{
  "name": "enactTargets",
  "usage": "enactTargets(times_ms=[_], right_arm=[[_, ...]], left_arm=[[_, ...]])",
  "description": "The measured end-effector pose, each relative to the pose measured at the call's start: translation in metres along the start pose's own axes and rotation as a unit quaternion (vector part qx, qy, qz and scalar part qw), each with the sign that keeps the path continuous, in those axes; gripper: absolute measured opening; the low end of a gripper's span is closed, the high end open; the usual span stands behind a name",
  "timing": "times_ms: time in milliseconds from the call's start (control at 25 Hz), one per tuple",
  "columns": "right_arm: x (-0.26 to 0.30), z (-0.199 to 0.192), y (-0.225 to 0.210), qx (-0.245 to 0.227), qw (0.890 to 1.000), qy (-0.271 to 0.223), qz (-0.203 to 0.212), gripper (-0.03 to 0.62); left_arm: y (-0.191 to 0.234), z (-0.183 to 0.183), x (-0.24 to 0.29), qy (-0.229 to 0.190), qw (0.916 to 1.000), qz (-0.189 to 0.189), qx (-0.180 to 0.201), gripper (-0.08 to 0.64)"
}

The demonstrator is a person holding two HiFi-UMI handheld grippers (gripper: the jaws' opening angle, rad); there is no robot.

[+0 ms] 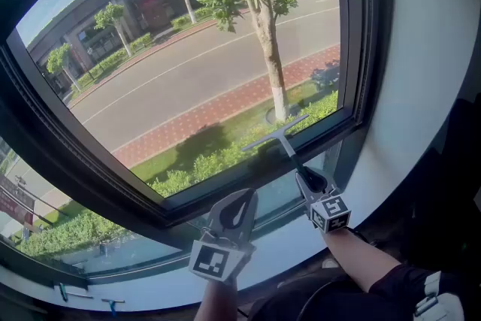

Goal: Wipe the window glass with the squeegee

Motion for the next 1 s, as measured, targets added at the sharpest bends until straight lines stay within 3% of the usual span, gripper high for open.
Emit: enactTargets(times_ms=[1000], right_arm=[[-0.0022,-0.0029,-0.0008,0.009,1.0,0.013,-0.004,0.1]], left_arm=[[0.0014,-0.0046,-0.0014,-0.003,1.0,-0.004,-0.004,0.003]])
Point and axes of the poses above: the fingertips, and each gripper's own axes: x forward along the fingers, y to its left, z out of its top, the point moved 10 cm from there along -x, backward along the fingers, and after that the axes turned 3 degrees about x, right-handed, at the moved point
